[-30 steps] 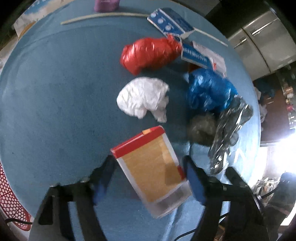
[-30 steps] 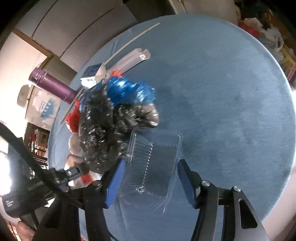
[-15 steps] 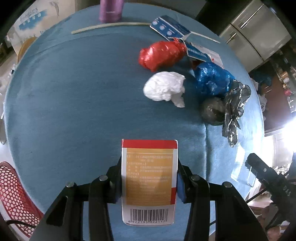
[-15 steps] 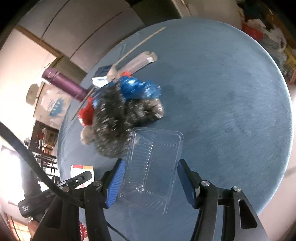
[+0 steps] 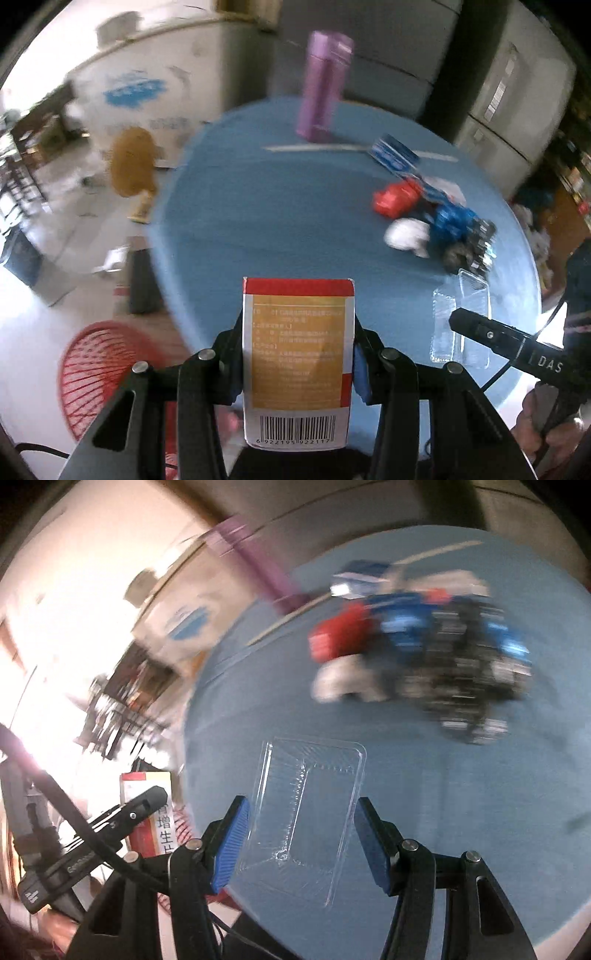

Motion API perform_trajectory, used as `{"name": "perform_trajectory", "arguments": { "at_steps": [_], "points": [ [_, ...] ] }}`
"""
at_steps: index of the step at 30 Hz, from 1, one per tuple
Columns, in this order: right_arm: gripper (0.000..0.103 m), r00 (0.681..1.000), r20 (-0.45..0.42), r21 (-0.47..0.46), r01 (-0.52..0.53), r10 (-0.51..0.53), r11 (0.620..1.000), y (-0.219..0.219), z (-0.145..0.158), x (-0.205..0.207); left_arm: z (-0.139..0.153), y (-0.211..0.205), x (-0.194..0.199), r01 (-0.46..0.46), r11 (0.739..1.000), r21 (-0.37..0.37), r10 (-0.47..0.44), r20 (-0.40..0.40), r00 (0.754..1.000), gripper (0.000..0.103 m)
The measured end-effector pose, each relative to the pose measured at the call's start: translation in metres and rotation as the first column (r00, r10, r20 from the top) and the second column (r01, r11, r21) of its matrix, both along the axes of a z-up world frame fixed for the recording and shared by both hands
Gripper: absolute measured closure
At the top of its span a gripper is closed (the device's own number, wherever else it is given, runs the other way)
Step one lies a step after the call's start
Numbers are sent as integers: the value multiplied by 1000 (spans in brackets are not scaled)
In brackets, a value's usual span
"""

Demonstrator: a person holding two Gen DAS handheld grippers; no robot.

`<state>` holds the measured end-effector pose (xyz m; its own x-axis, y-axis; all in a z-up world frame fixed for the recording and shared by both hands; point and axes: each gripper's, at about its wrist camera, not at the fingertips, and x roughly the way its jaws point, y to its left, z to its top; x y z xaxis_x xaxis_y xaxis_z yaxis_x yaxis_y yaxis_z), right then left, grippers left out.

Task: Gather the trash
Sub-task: 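Carry box and clear tray to the red basket and open both tools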

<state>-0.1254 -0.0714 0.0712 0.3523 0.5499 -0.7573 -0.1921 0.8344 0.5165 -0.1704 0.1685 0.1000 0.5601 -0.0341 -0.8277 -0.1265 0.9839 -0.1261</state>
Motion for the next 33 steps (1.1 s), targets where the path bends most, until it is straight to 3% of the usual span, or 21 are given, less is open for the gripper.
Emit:
{"name": "perform_trajectory", "arguments": {
  "at_steps": [3,7,14,17,22,30,33],
  "points": [
    [41,994,1,12,-107,107,994,47,4,2,1,38,-22,-101,994,34,100,19,995,55],
    [41,964,9,30,-266,266,963,118,8,-5,-1,94,-53,-231,970,71,231,2,973,55],
    [41,887,16,53,-461,461,886,221,2,-27,-33,173,-95,-406,911,69,411,-68,909,55],
    [41,868,-9,60,-495,497,867,251,-13,-32,-51,191,-101,-439,898,35,440,-101,892,55],
    [39,852,-65,58,-516,519,854,279,-42,-39,-74,202,-104,-443,896,-29,435,-142,889,55],
    [37,859,-145,99,-481,491,871,290,-76,-26,-91,206,-111,-441,894,-82,425,-162,891,54],
    [34,863,-181,126,-454,471,882,290,-83,-20,-96,207,-111,-439,893,-98,420,-165,892,48]
  ]
}}
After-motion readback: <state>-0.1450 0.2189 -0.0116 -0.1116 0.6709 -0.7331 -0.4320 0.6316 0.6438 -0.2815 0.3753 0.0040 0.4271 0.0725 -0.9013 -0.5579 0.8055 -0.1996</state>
